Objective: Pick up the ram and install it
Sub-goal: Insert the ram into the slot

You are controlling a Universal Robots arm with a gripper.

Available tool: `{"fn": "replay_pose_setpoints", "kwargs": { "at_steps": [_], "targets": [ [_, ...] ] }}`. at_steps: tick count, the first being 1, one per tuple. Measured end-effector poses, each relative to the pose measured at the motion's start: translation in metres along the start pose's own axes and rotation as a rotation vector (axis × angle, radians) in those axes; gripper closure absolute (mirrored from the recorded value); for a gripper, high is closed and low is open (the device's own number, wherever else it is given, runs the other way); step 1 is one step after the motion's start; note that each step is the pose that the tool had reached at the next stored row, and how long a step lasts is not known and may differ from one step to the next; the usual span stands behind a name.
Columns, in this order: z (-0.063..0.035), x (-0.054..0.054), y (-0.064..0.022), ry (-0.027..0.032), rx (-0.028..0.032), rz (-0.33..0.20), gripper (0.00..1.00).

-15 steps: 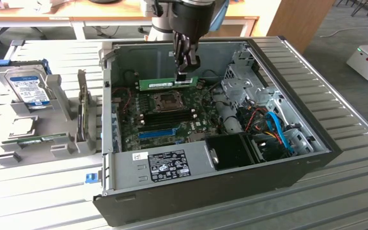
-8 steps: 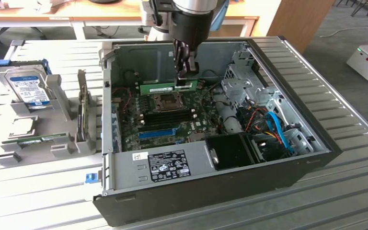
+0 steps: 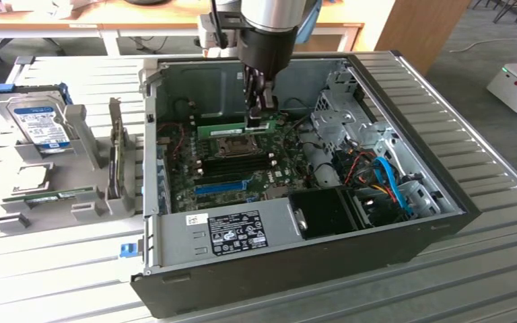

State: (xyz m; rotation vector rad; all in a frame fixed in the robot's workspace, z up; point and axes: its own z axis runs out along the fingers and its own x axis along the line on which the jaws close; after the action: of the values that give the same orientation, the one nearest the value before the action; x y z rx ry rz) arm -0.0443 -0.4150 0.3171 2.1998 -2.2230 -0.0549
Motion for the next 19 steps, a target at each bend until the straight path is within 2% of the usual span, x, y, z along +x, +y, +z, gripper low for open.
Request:
{"fn": "replay_pose_setpoints", "kwargs": {
  "at_steps": [19],
  "targets": [
    [0.0331,0.000,-0.0011,0.0000,0.0078,0.000,0.88]
  ]
}}
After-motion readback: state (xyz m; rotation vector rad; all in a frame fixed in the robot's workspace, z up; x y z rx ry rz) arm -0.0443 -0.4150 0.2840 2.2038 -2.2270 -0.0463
